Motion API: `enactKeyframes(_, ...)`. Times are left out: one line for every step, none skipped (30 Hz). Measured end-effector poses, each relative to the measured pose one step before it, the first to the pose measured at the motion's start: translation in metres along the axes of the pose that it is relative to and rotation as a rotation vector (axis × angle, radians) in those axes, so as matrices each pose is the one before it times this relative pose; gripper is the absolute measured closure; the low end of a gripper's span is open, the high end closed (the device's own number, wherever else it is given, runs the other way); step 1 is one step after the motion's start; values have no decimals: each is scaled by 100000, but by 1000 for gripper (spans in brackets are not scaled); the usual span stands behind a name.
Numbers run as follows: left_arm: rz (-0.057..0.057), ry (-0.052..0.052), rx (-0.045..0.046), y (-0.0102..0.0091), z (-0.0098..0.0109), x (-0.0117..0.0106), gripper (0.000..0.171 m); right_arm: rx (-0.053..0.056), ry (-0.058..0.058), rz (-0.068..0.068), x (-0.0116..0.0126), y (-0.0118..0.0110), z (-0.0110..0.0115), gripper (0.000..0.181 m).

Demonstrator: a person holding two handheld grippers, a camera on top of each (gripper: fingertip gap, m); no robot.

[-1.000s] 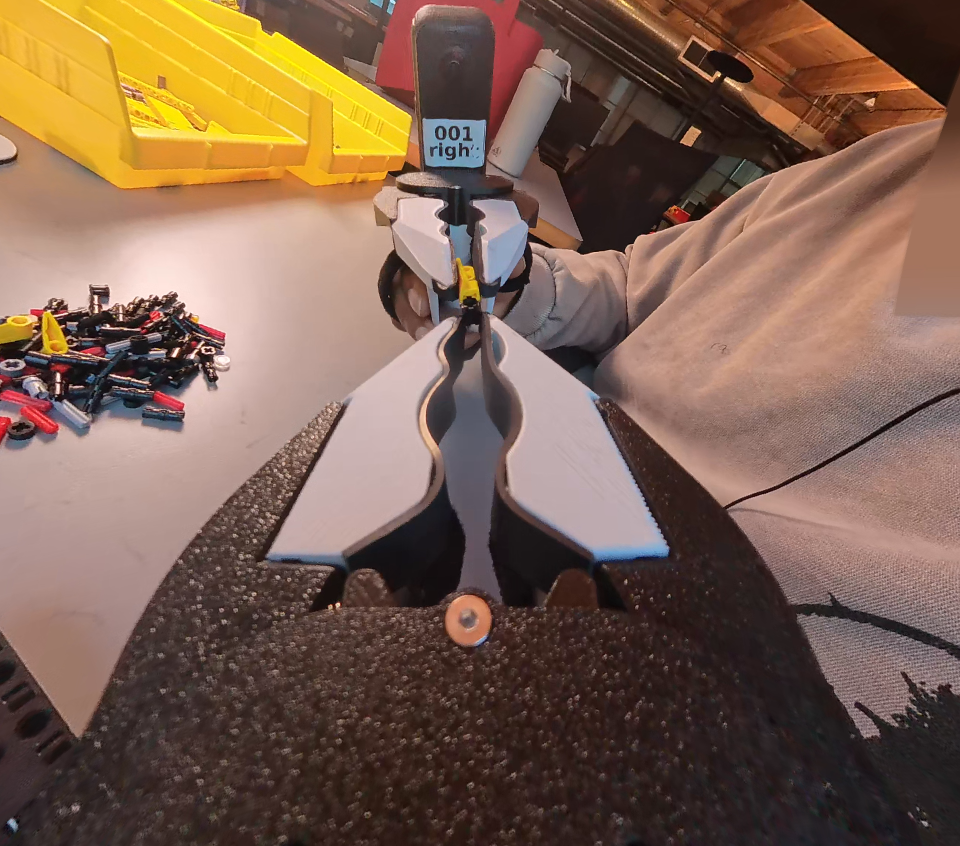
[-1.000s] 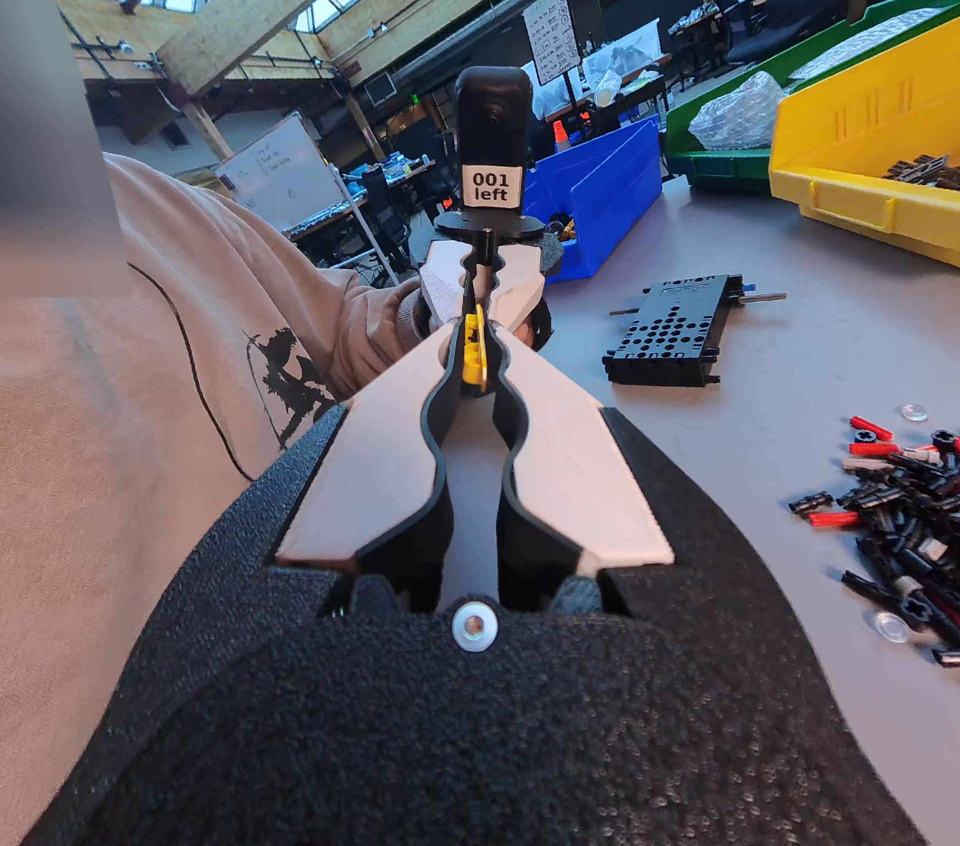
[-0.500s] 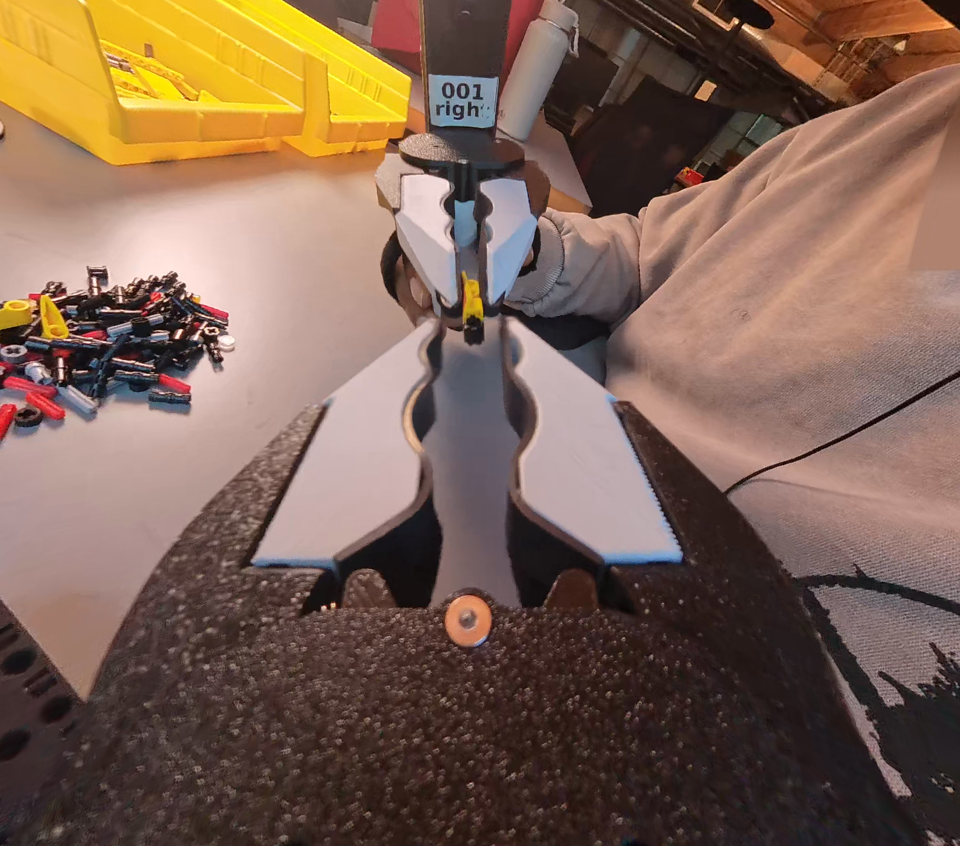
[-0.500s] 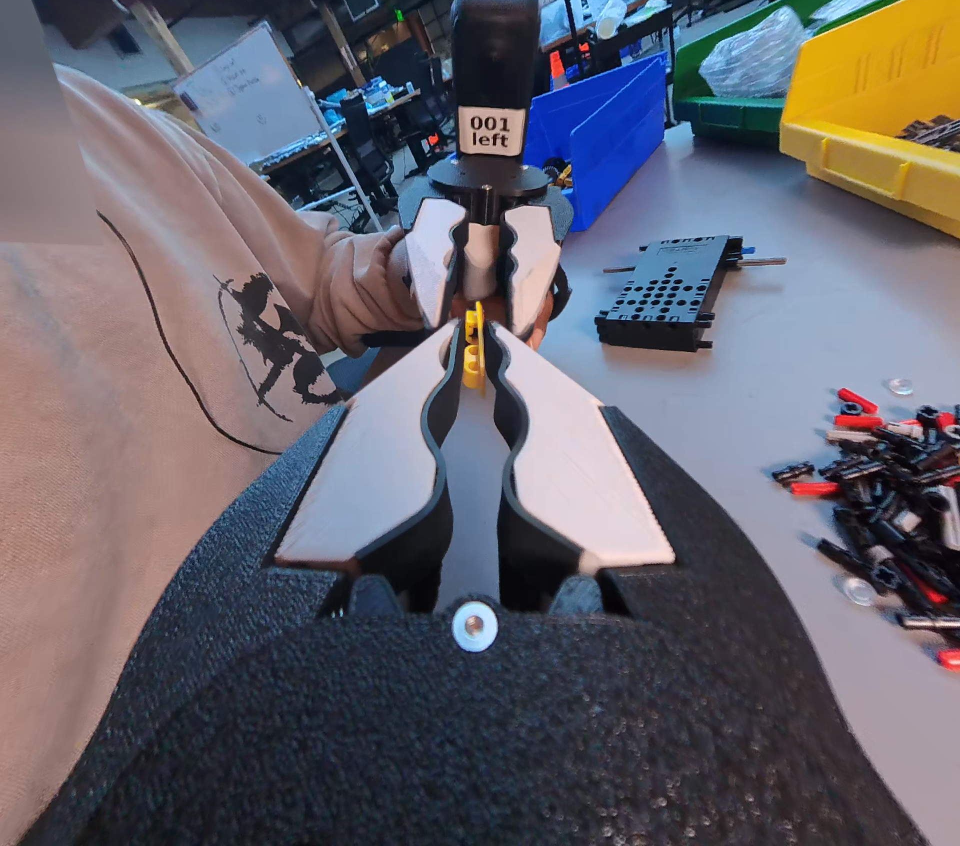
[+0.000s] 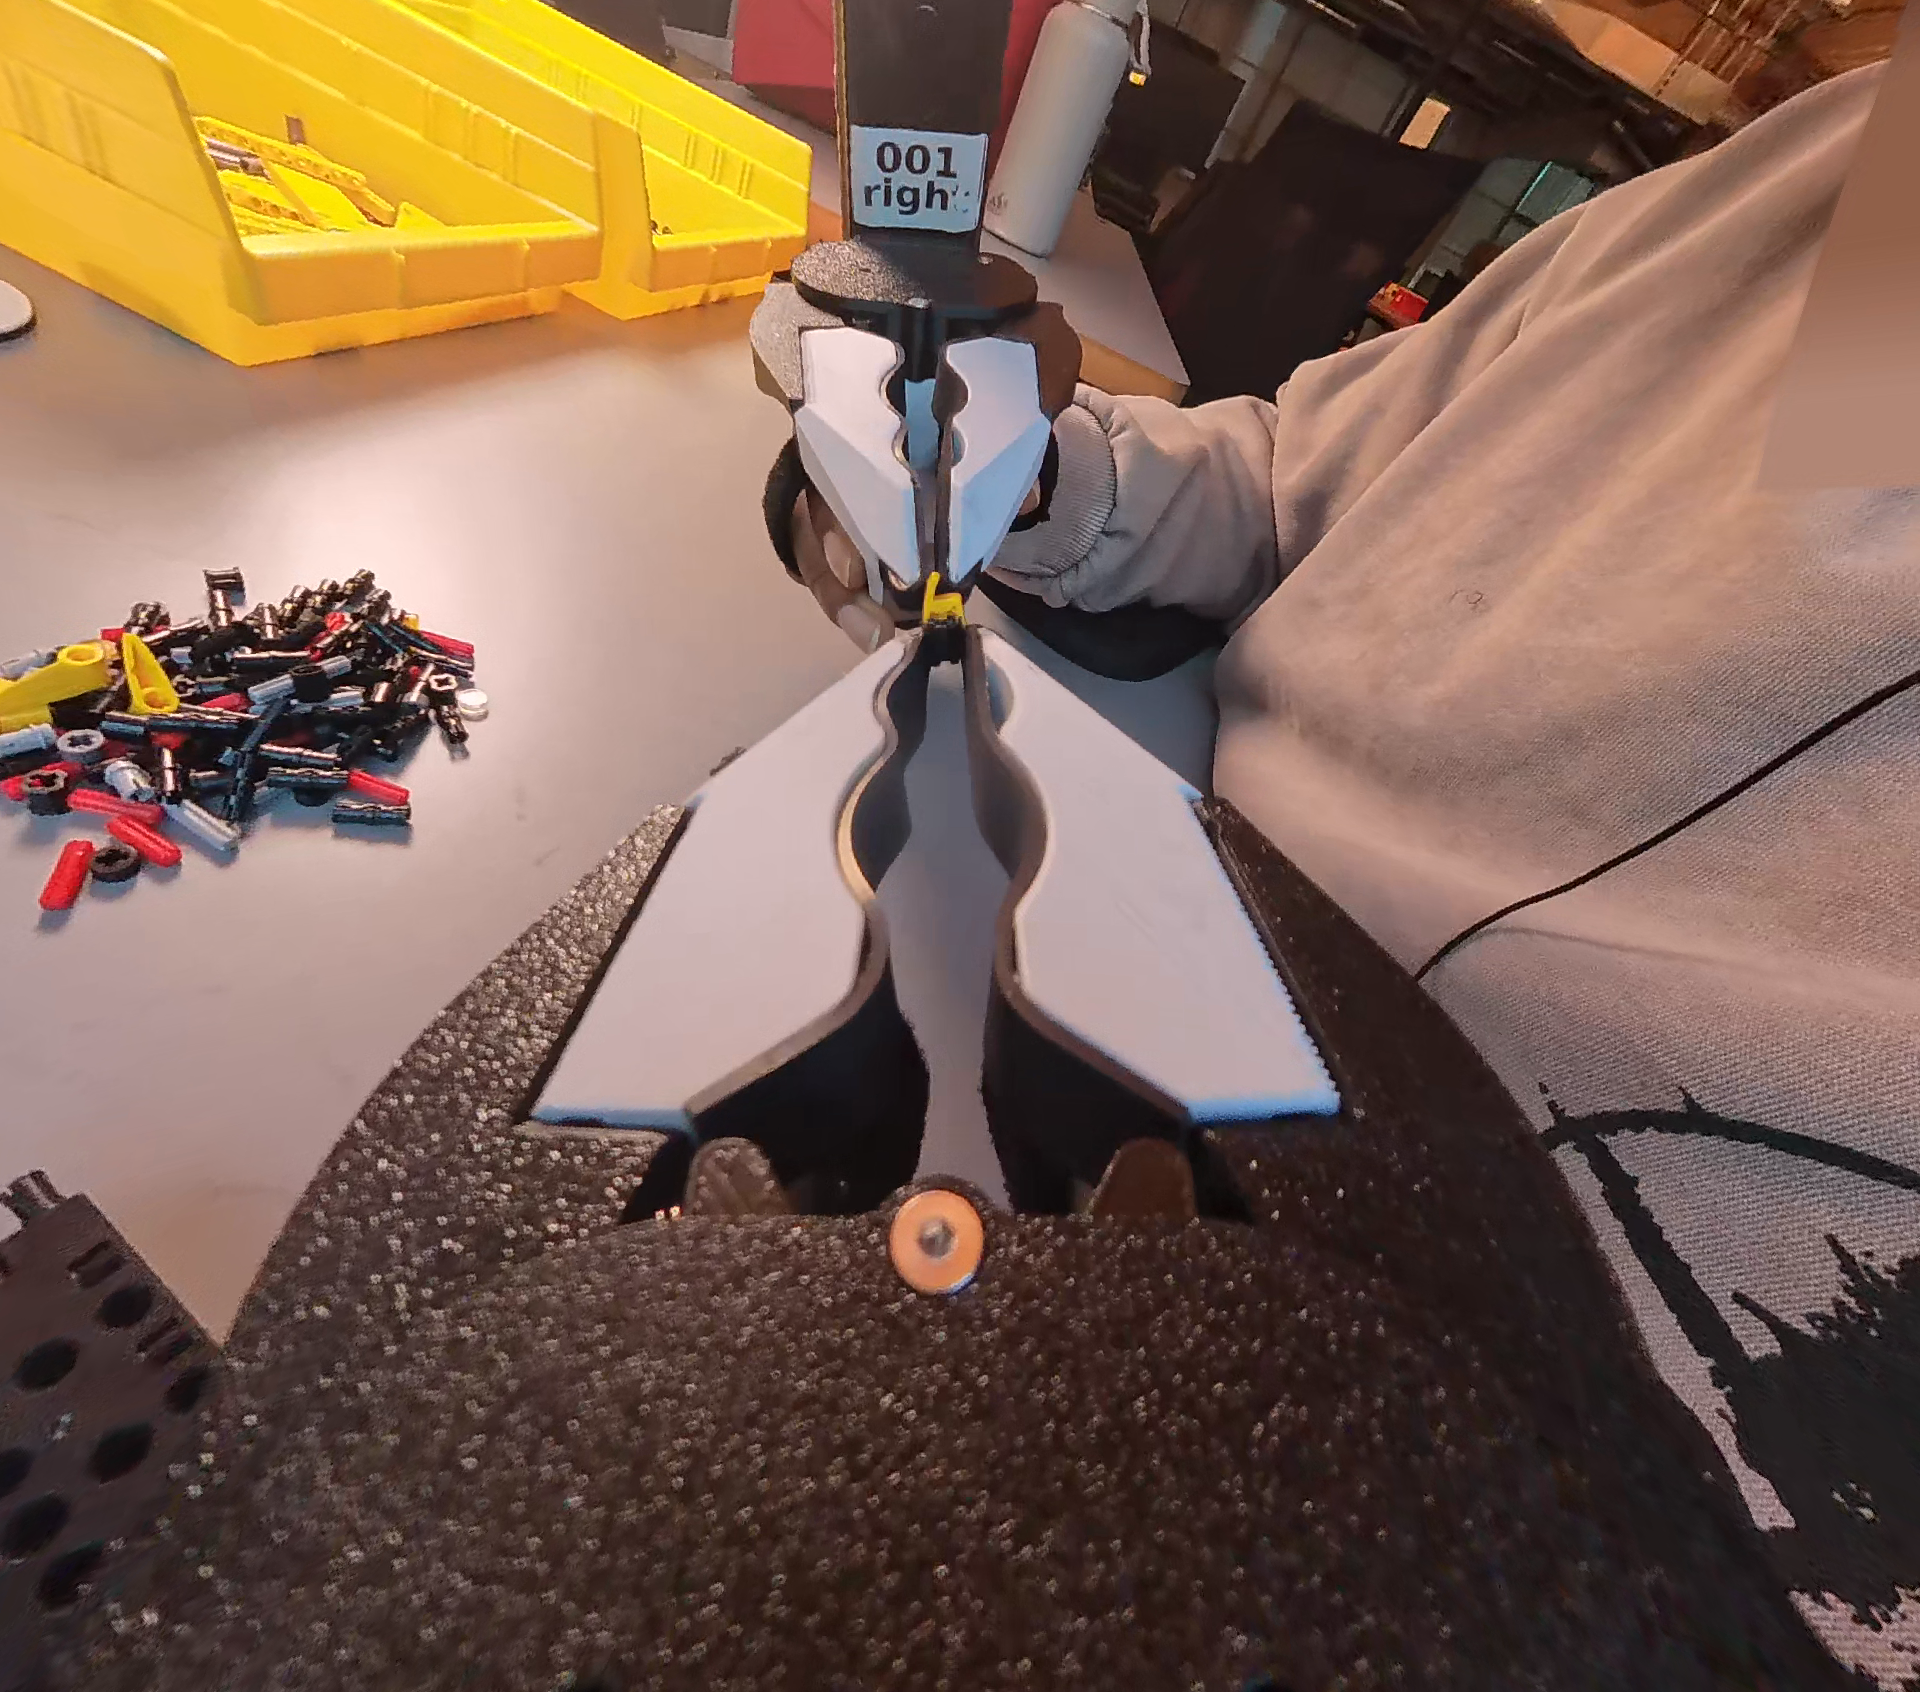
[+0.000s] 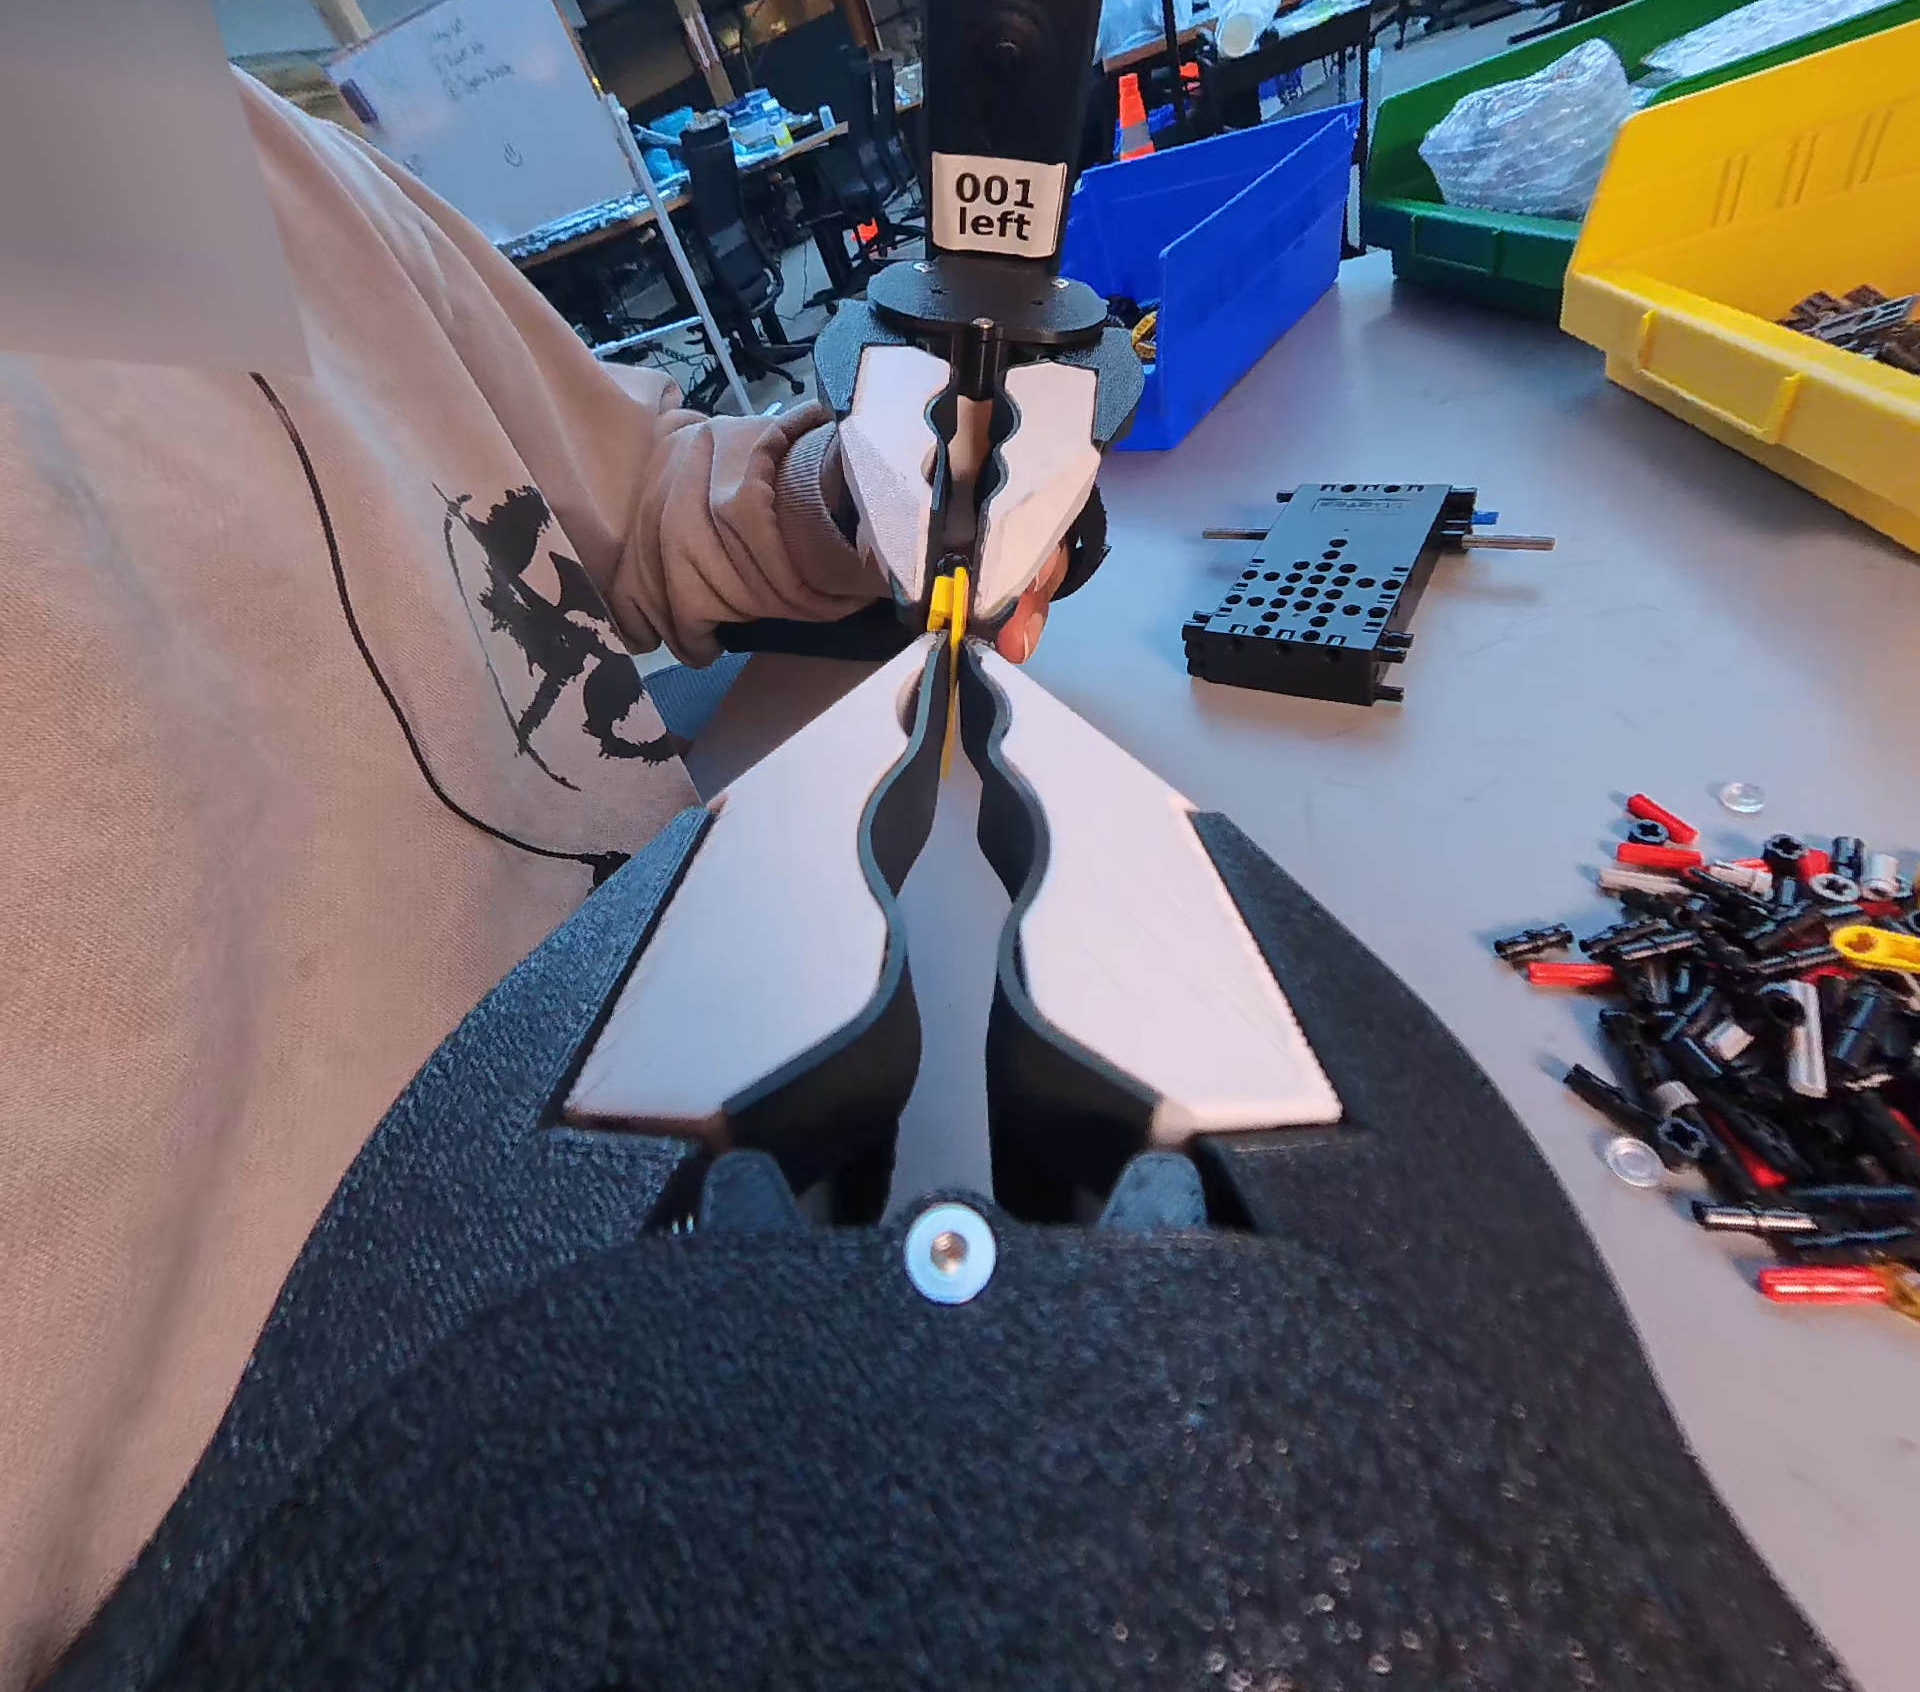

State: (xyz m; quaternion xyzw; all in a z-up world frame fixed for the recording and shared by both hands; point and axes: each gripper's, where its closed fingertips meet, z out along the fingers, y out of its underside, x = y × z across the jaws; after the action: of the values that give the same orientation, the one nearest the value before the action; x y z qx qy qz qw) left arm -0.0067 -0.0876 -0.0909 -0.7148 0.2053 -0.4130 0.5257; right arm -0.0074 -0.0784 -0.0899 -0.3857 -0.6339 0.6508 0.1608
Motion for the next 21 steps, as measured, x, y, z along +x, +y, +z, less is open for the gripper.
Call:
enactKeyframes(315,-253,-183,-3,-21,-22,166,214,-36,222,30,13,-43,181)
enactKeyframes(-244,163,190,-15,-25,4,166,75,-142,200,-1,46,-31,181)
enactKeyframes(-391,36,214,8,-28,-21,166,-49,-117,222,2,20,-30,181)
enactKeyframes(138,-145,-137,41,-18,-6,166,-593,291,-641,13,65,-53,181)
enactKeyframes(250,-212,187,-32,-25,8,166,-350,-105,-394,-46,26,-36,181)
enactKeyframes(166,-44,120,-40,-49,16,166,2,105,-143,0,-31,-32,181)
enactKeyframes(232,-187,-68,8,-40,-29,166,-264,-69,8,-14,26,-6,181)
enactKeyframes(50,-126,72,14,-17,4,166,-85,395,-446,24,0,-9,181)
enactKeyframes(-424,178,181,16,-9,-11,166,-82,132,-129,8,-5,6,181)
enactKeyframes(-311,-26,195,28,-5,-38,166,-304,664,-381,59,15,9,181)
enactKeyframes(-429,-97,119,19,-11,-87,166,-365,1198,-619,114,0,13,181)
enactKeyframes(-140,550,-652,166,8,-59,166,-1113,1484,-652,132,77,53,181)
enactKeyframes(1,575,-1661,390,56,-67,166,-2570,455,-525,-11,300,57,181)
enactKeyframes(1277,-1045,357,156,62,-93,166,-1984,850,-929,65,287,37,181)
enactKeyframes(233,92,156,64,35,83,165,-42,59,-202,-15,58,-4,181)
enactKeyframes(88,-39,940,-140,-76,31,166,693,-486,713,-82,-54,-6,180)
enactKeyframes(334,-708,953,-184,-126,-87,166,1077,179,126,12,-124,-7,173)
enactKeyframes(338,-11,588,-156,-94,24,166,501,95,370,8,-72,72,162)
enactKeyframes(581,193,348,-91,-4,121,166,-586,-426,236,-104,63,169,160)
enactKeyframes(833,-93,176,-43,73,124,166,-1029,160,-498,-98,126,264,164)
enactKeyframes(939,-489,-381,54,70,40,166,-858,478,-1470,-97,116,284,174)
